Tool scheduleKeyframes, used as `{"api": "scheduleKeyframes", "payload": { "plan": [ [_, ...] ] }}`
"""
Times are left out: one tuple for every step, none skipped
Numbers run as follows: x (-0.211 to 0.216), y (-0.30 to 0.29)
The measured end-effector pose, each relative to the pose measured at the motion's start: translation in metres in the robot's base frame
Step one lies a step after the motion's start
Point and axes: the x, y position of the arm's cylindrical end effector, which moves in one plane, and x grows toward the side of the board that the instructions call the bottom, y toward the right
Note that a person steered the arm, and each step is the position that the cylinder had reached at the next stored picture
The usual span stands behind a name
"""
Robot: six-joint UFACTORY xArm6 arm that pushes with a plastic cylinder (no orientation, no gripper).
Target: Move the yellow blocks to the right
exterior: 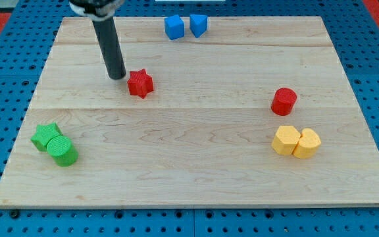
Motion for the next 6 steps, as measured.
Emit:
{"api": "scheduleKeyframes", "payload": {
  "plan": [
    [0.006, 0.044],
    [0.006, 0.049],
    [0.041, 0.049],
    [0.122, 0.108],
    [0.132, 0.242],
    [0.109, 0.283]
  ]
}}
